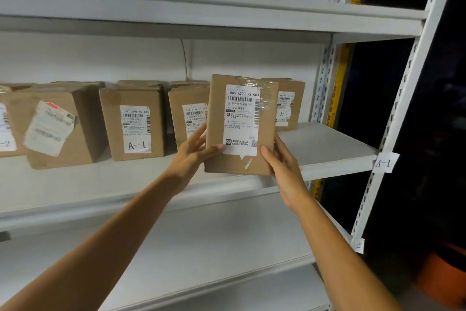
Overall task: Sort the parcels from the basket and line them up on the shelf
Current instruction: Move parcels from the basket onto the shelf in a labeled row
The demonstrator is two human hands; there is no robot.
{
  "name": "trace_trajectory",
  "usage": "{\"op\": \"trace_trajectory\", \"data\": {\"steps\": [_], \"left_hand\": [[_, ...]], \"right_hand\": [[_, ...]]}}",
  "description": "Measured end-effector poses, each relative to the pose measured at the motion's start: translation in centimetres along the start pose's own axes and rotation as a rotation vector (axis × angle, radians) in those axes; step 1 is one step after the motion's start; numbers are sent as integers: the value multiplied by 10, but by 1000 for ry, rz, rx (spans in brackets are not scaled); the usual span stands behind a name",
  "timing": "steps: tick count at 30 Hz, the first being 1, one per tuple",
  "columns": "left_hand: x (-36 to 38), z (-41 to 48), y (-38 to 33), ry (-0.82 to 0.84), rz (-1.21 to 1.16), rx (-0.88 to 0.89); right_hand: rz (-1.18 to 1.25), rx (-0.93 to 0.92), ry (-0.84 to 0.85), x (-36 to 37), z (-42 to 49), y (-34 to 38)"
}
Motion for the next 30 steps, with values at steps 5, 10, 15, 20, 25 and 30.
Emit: {"op": "trace_trajectory", "data": {"steps": [5, 10, 15, 20, 25, 30], "left_hand": [[12, 28, 12, -80, -1, 97], [28, 51, 33, -195, 234, 264], [43, 67, 44, -266, 361, 335], [55, 91, 54, -222, 595, 492], [61, 116, 52, -229, 948, 840], [63, 135, 54, -283, 1358, 983]], "right_hand": [[-125, -59, -117, 6, 22, -4], [-301, -80, -209, 2, 45, -23], [-350, -56, -257, 4, 71, -35], [-341, -50, -325, 6, 111, -47], [-330, -11, -264, 9, 147, -59], [-389, -51, -268, 20, 172, -72]]}}
Point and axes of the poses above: each hand's wrist, its own z-axis towards the middle knuckle, its own x-axis out of the palm, y = z × x, the point moved 1 cm from there along z, towards the middle knuckle, and after that the axes turned 13 degrees about -y, right-handed, at the moved point
